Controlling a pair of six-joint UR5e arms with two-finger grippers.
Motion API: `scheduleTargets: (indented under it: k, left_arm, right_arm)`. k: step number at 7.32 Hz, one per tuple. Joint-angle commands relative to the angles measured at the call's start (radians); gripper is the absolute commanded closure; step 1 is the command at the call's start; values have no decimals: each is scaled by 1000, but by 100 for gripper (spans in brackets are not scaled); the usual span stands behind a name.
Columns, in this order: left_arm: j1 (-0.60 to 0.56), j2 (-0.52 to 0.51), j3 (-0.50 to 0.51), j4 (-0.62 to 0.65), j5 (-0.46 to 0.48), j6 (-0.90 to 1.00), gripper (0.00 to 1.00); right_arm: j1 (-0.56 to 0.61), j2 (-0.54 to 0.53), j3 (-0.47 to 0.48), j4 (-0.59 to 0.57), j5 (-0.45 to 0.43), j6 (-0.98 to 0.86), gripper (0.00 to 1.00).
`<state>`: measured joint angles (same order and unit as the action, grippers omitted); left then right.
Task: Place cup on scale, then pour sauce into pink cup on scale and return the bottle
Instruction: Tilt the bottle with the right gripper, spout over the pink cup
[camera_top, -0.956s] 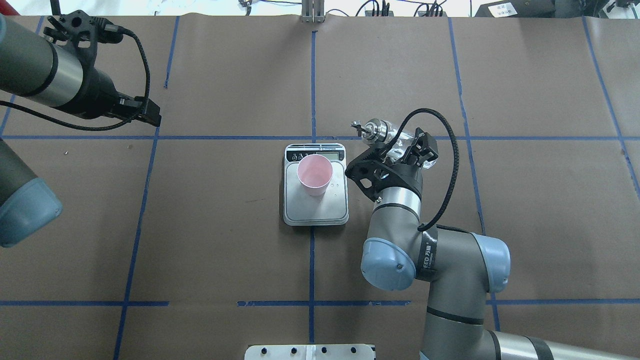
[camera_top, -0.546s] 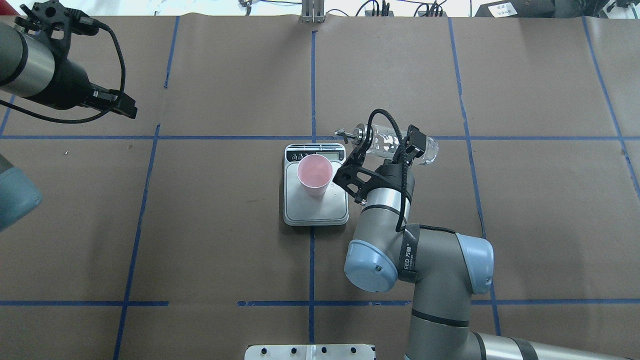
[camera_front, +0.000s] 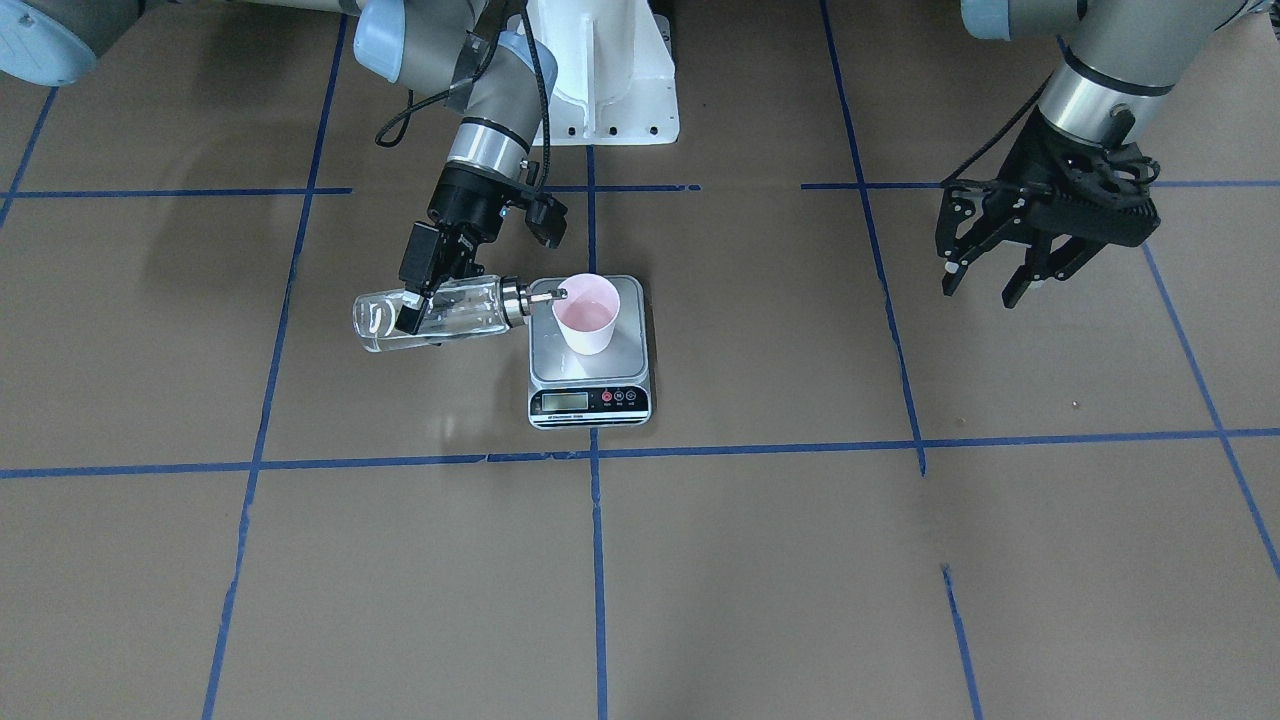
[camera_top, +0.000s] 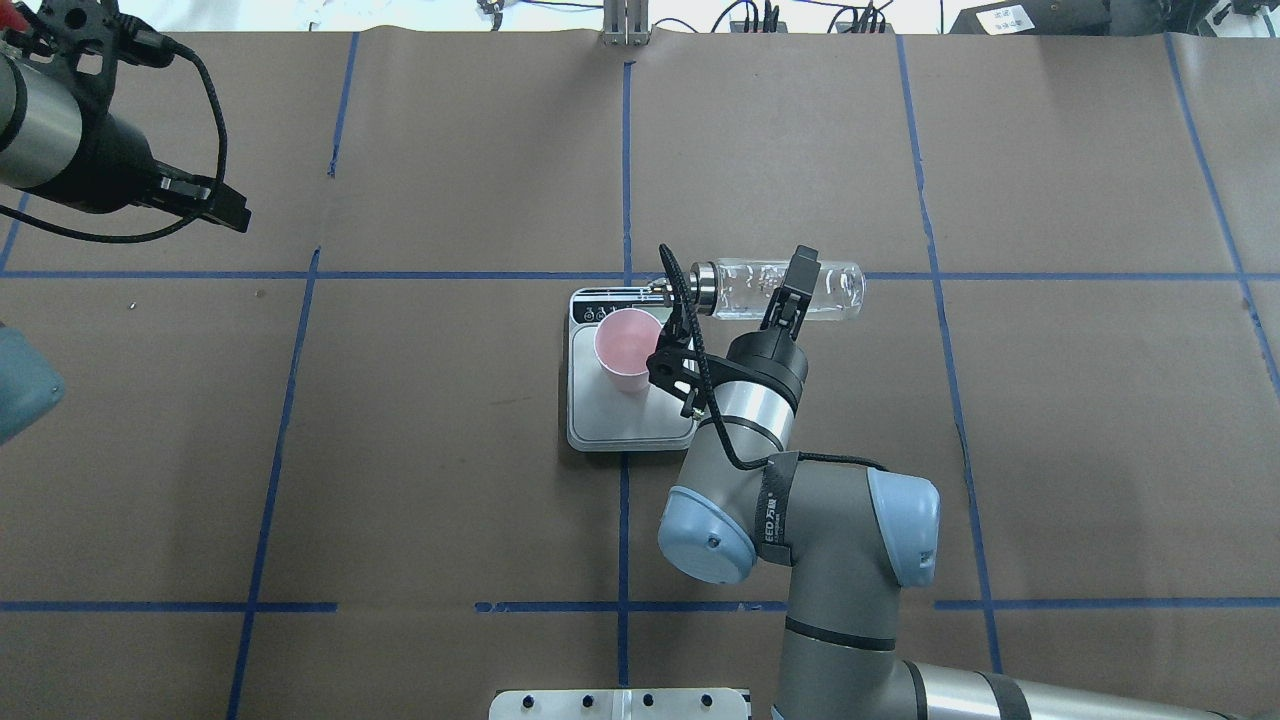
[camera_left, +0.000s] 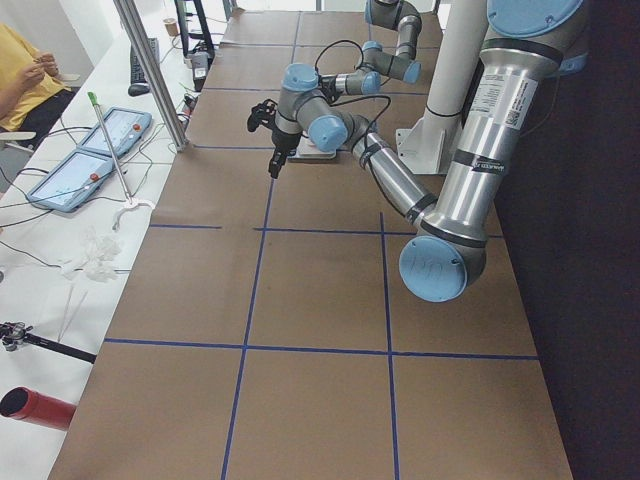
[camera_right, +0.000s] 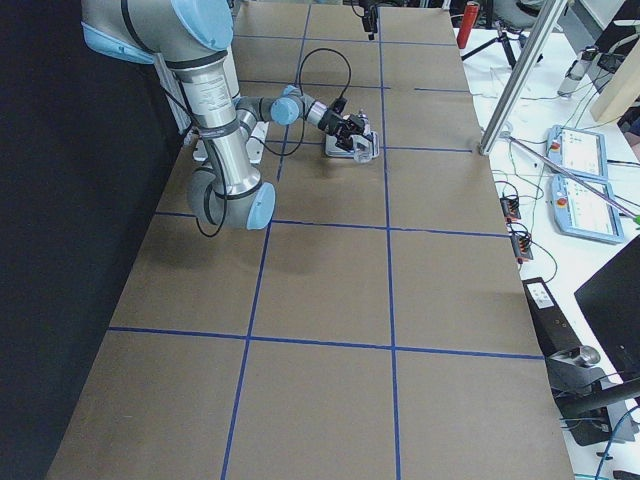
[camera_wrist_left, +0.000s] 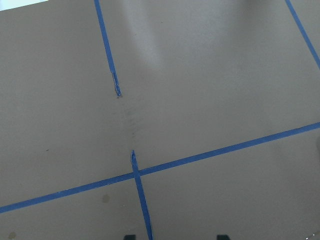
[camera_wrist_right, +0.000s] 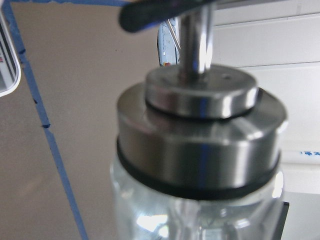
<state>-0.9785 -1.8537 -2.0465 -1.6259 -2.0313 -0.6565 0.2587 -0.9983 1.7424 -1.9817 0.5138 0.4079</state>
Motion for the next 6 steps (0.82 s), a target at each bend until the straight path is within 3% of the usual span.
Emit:
scheduleTargets:
  k: [1,6]
  left_arm:
    - [-3,1,0,0,0,3,38]
    - [-3,2,0,1,-1,3,36]
  right_arm:
    - [-2,1,-17,-17,-56,-87,100]
    - [-24,-3,-15,-68,-153,-265,100]
